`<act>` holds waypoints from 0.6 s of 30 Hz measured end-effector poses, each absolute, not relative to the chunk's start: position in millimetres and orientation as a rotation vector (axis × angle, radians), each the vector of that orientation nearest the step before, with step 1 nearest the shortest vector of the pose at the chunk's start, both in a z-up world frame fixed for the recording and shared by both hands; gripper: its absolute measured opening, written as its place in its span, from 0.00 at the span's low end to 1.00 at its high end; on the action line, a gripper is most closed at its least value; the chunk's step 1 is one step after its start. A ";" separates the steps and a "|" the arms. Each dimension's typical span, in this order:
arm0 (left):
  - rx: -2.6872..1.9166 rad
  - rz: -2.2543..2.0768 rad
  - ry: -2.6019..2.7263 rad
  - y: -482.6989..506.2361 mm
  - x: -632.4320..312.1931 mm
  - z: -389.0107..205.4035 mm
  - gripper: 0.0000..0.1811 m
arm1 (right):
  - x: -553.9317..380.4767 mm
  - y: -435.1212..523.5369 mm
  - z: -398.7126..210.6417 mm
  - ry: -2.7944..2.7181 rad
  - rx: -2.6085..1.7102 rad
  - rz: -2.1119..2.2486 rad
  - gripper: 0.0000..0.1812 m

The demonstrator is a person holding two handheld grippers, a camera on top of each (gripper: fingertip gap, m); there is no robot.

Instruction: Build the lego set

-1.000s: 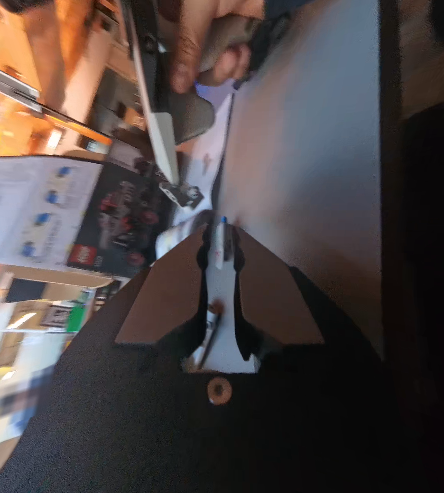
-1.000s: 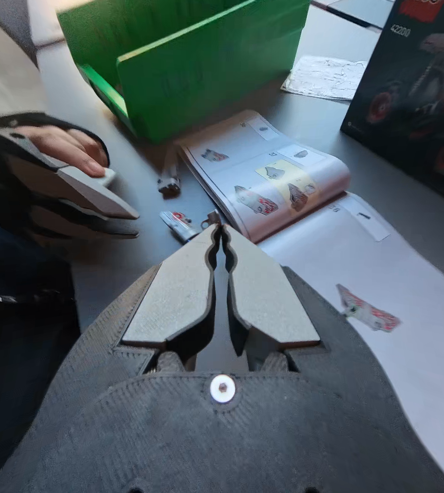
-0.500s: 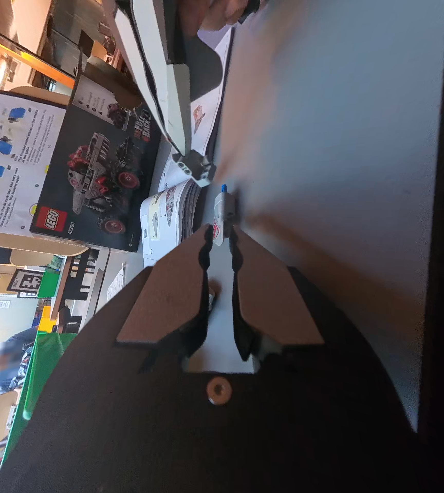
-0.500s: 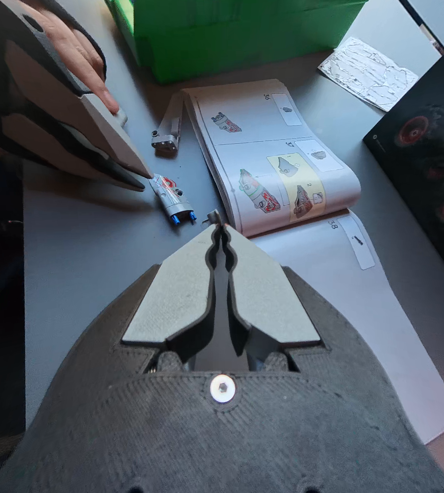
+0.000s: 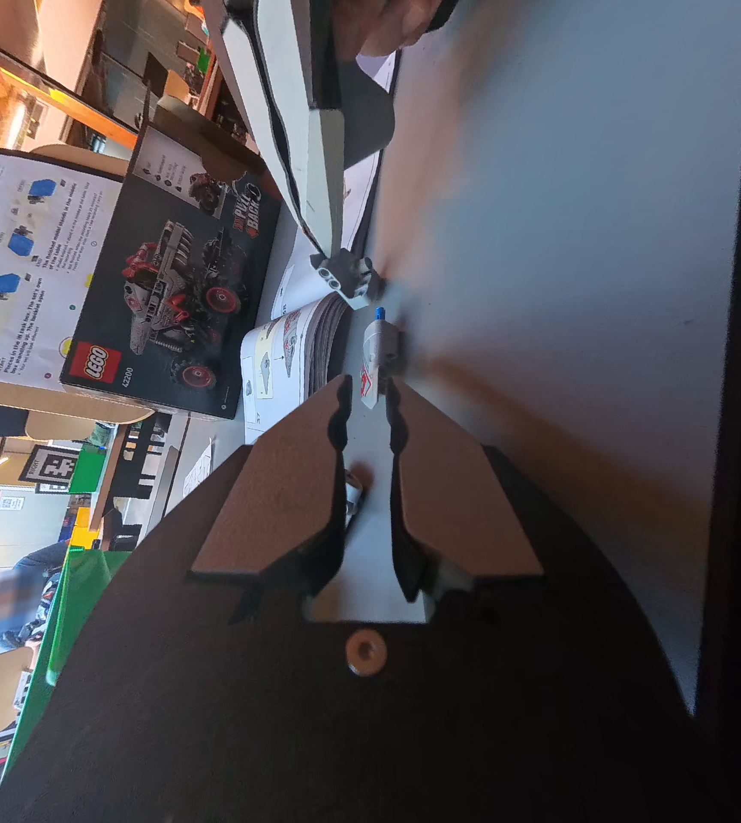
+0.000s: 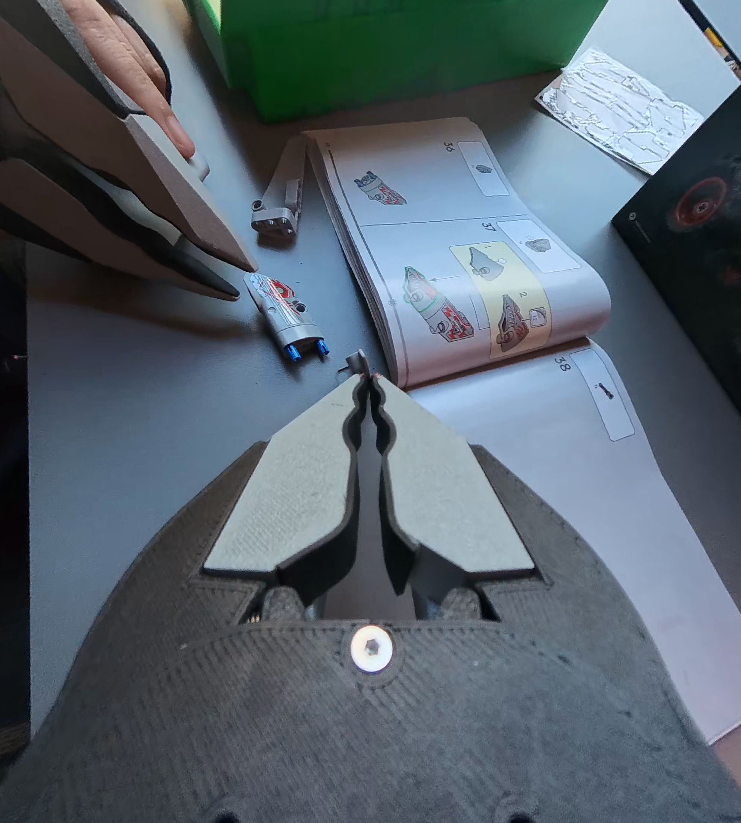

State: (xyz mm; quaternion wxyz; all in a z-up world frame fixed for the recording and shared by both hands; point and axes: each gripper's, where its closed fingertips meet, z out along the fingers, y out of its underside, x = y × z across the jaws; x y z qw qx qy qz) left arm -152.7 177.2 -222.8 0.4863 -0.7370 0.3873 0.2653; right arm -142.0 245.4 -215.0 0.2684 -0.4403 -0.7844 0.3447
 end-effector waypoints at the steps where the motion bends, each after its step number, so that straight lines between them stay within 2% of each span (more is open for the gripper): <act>1: -1.797 0.651 0.944 177.1 -153.3 -223.6 0.06 | -141.4 244.7 -214.4 -2.119 -1.181 0.935 0.00; 18: -1.820 0.695 0.970 175.0 -157.5 -230.1 0.05 | -136.6 243.4 -207.5 -2.108 -1.139 0.961 0.00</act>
